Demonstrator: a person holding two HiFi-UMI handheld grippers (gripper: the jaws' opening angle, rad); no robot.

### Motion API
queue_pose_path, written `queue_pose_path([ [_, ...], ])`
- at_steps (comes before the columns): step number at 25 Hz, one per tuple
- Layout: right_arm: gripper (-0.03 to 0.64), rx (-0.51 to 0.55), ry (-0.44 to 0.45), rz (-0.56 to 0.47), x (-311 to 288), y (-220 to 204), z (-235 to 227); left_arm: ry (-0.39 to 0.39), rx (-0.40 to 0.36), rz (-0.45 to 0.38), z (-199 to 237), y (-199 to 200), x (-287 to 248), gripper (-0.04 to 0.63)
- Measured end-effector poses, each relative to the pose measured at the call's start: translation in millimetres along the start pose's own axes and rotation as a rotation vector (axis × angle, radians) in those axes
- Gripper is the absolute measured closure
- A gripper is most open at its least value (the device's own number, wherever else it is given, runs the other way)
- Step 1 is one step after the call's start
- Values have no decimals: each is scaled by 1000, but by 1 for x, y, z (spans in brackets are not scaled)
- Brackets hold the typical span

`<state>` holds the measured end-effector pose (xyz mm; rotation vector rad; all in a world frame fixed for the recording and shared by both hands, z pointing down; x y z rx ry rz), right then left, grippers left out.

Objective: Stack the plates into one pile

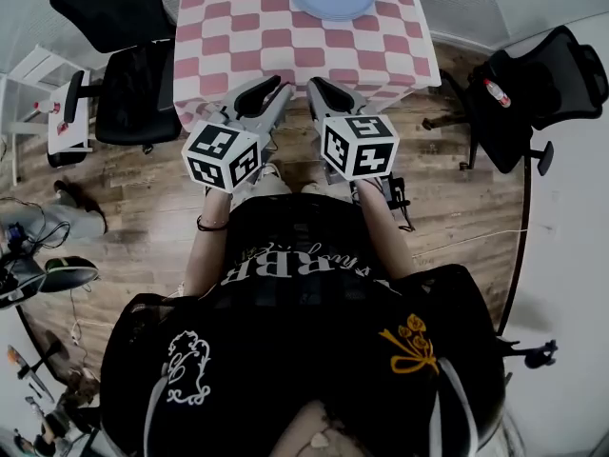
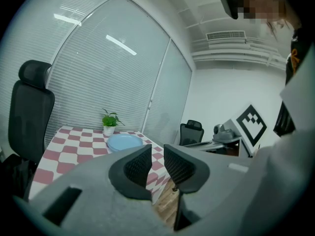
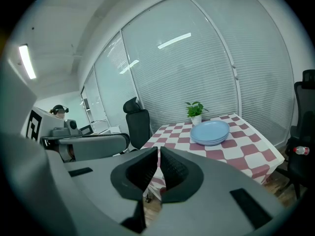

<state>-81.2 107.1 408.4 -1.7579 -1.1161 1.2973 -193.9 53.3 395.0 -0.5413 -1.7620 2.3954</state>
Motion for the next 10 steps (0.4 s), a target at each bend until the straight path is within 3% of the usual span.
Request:
queue_pose_path([
  [10, 594, -3, -2, 9, 7, -5, -9, 7, 5, 21, -8, -6, -7, 508],
])
Point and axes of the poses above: the fingertips, and each gripper's own axes: x backward along the fingers, z to its left, y out of its top, the point moved 6 cm from there along x, backward along the fingers, and after that the axes turned 3 degrees about y, right-handed, at the moved point
